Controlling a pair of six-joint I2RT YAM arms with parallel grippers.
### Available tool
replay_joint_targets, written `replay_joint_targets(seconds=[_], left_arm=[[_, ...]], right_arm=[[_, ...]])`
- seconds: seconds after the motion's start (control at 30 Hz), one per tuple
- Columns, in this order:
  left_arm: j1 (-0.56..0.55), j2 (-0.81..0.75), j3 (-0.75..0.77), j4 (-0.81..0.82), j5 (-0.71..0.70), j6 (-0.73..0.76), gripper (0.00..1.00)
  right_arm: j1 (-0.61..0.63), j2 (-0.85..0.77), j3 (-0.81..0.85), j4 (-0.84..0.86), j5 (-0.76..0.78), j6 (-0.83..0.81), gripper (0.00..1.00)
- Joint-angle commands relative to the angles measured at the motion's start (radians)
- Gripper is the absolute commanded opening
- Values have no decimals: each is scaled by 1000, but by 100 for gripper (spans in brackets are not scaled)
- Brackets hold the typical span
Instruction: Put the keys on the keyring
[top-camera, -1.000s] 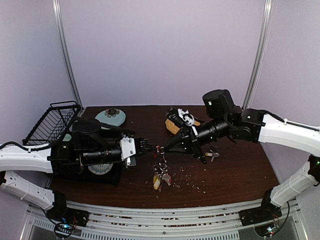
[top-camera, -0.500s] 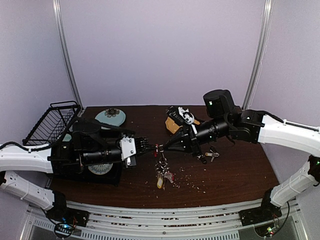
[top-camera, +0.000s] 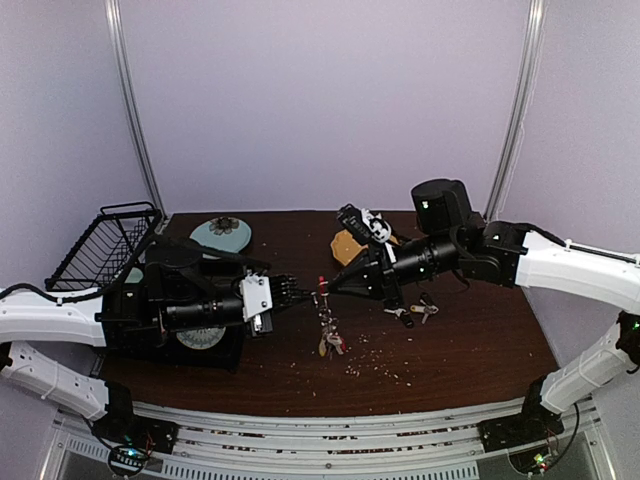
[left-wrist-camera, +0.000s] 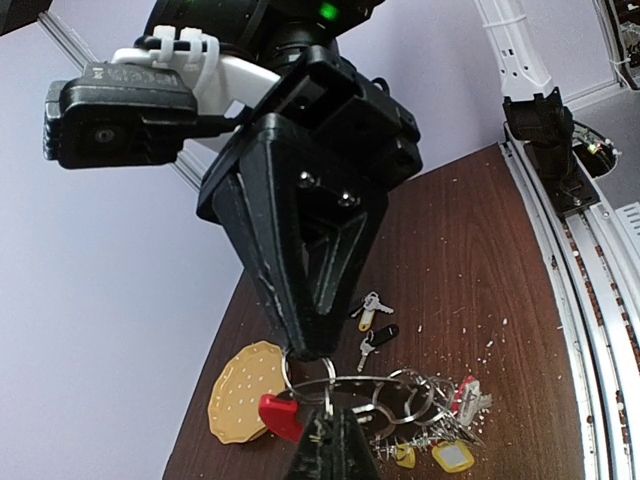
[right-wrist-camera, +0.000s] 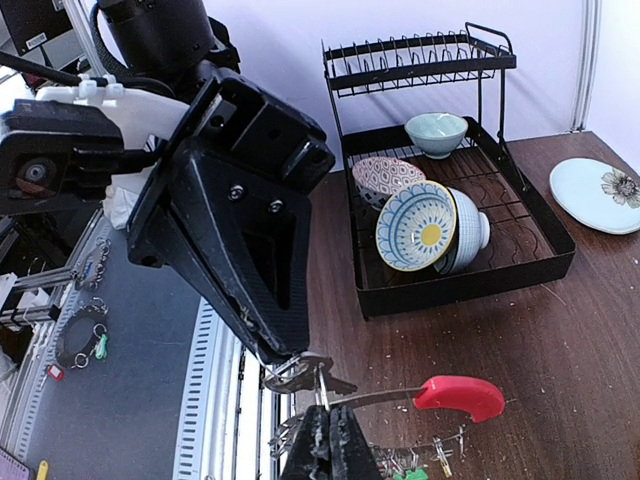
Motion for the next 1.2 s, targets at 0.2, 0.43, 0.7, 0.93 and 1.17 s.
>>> replay_joint_targets(seconds=[0.2, 0.43, 0.7, 0.93, 1.17], left_arm=[[0, -14, -14, 63, -16, 3, 0], [1, -16, -18, 71, -14, -10, 0], [1, -14, -12, 65, 0, -11, 0], [1, -18, -14, 66, 11, -11, 0], [1, -20, -15, 66, 10, -12, 0]], right_arm=[[-6, -40, 5, -44, -2, -40, 0], [0, -57, 0, -49, -106, -53, 0], [4, -29, -8, 39, -115, -7, 0], [4, -12, 5, 42, -84, 6, 0], [4, -5, 7, 37, -70, 7, 0]])
